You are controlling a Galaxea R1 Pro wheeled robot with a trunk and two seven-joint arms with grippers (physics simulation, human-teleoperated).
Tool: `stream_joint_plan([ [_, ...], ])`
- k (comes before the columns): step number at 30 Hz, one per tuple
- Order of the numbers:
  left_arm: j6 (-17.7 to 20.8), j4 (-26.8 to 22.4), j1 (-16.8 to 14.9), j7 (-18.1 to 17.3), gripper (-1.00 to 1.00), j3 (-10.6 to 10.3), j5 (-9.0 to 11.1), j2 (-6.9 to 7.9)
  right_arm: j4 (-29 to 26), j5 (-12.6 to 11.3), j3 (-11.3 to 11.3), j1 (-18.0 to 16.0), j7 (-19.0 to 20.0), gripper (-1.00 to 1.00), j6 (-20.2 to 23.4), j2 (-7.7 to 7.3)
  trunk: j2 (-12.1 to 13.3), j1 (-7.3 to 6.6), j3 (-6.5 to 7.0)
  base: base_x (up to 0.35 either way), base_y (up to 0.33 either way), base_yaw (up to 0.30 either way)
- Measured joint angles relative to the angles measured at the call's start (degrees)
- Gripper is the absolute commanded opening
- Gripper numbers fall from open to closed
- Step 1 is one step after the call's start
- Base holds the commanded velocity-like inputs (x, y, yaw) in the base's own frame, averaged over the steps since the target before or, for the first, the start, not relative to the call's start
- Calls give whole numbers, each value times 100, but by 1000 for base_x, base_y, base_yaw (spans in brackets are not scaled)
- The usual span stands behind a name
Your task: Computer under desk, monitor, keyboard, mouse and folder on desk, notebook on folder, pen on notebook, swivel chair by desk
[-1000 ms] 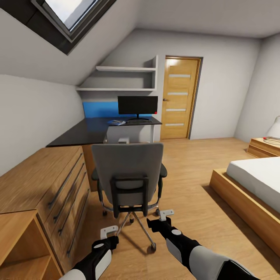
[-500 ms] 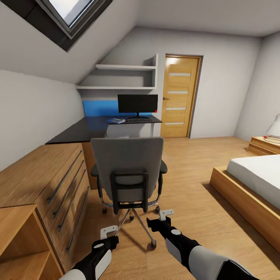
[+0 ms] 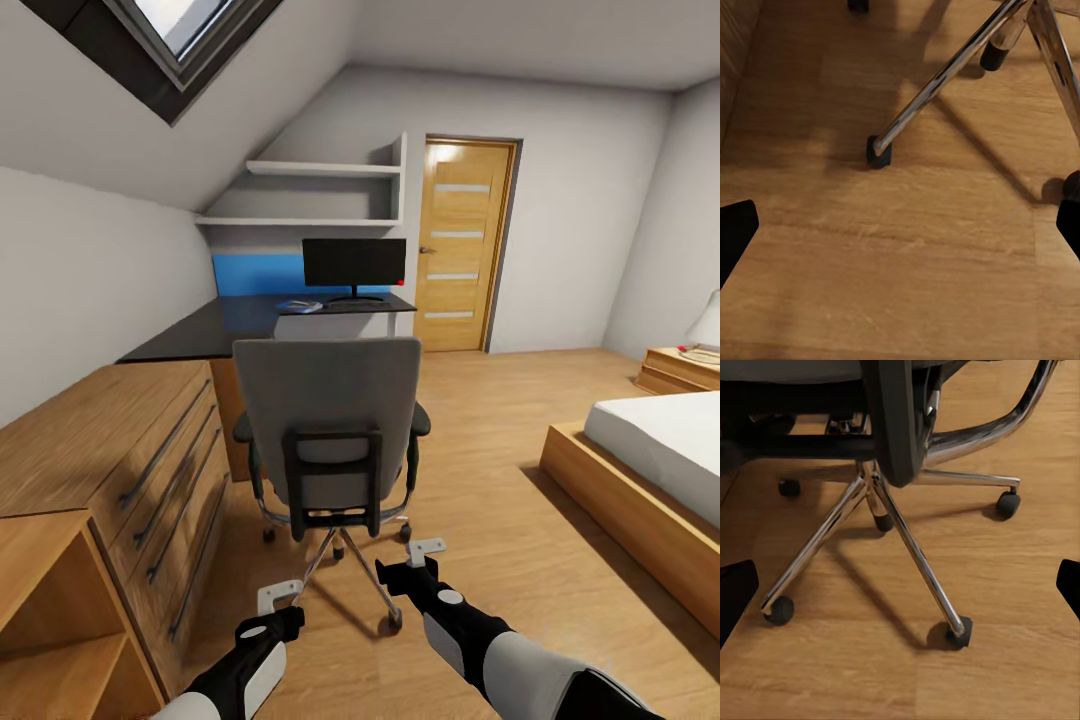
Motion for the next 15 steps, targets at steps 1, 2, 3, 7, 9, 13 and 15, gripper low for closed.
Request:
stream_joint_plan([
  [1, 0, 0, 0, 0, 100, 0, 0, 0, 2, 0, -3, 0, -2, 100, -3, 0, -40, 22, -18, 0, 0, 0],
  [2, 0, 0, 0, 0, 100, 0, 0, 0, 3, 0, -4, 0, -3, 100, -4, 0, -80, 44, -36, 0, 0, 0],
  [3, 0, 0, 0, 0, 100, 2, 0, 0, 2, 0, -5, 1, -4, 100, -7, 0, -120, 66, -54, 0, 0, 0],
  [7, 0, -4, 0, 0, 100, 6, 0, 0, 6, 4, -10, 1, -6, 100, -25, 0, -281, 154, -126, 0, 0, 0],
  [9, 0, -6, 0, 0, 100, 7, 0, 2, 10, 7, -10, 1, -6, 100, -56, 0, -361, 198, -162, 0, 0, 0],
  [13, -106, -11, 0, 2, 100, 8, -7, 7, 31, 24, -11, 4, -7, 100, -366, -3, -521, 286, -233, 0, 0, 0],
  [15, -202, -14, 1, 3, 100, 9, -12, 8, 36, 30, -12, 6, -5, 100, -496, -3, -602, 330, -269, 0, 0, 0],
])
